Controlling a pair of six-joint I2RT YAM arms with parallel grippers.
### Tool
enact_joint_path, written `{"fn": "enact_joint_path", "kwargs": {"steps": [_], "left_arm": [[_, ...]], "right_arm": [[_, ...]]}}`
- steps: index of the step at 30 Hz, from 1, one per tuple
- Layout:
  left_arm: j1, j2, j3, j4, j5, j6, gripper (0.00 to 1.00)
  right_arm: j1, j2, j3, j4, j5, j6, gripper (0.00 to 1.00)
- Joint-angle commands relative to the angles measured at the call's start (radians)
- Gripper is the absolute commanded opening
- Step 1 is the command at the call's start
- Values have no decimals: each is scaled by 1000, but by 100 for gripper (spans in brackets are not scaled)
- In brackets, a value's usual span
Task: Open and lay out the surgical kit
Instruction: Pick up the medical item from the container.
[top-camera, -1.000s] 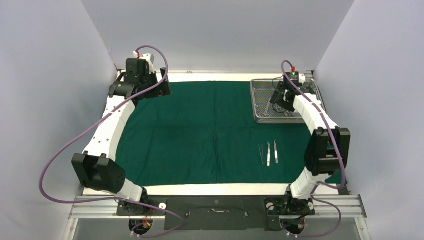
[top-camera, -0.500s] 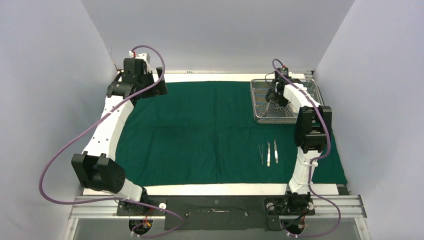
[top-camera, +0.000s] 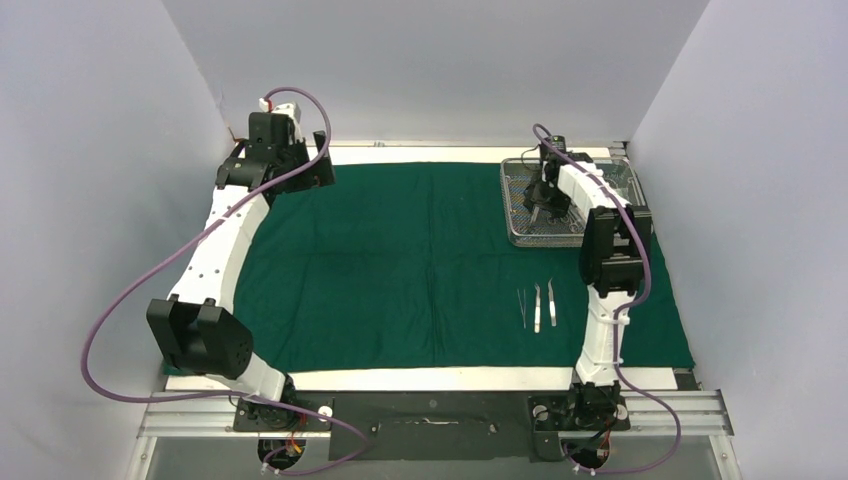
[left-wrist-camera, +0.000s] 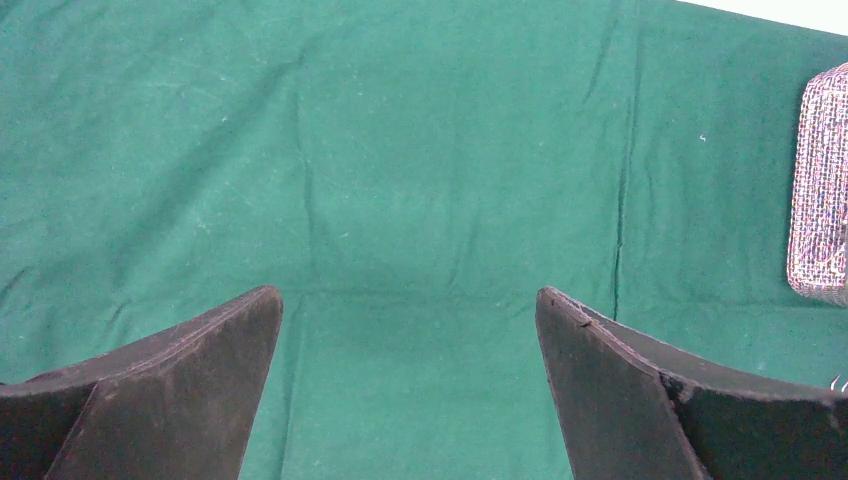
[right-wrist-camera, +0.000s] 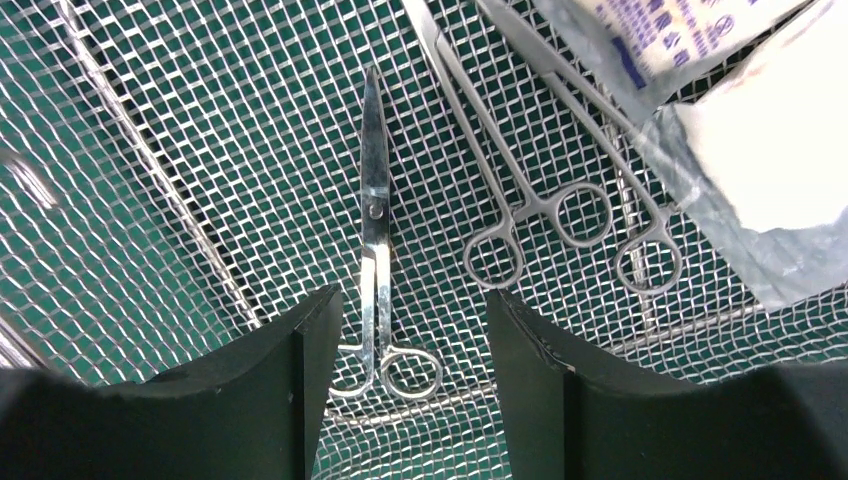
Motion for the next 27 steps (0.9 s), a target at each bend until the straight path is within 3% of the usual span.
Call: {"fn": "enact_joint_path", "kwargs": {"steps": [1,11,27], "left_arm": [[6,8,52,33,18,9,96],[6,9,51,27,26,10,96],[7,-10,27,28,28,14,96]], "right_arm": [[9,19,48,-39,0,-1,52],[33,70,70,-46,12,13,44],[7,81,39,-61,-81,4,8]]}}
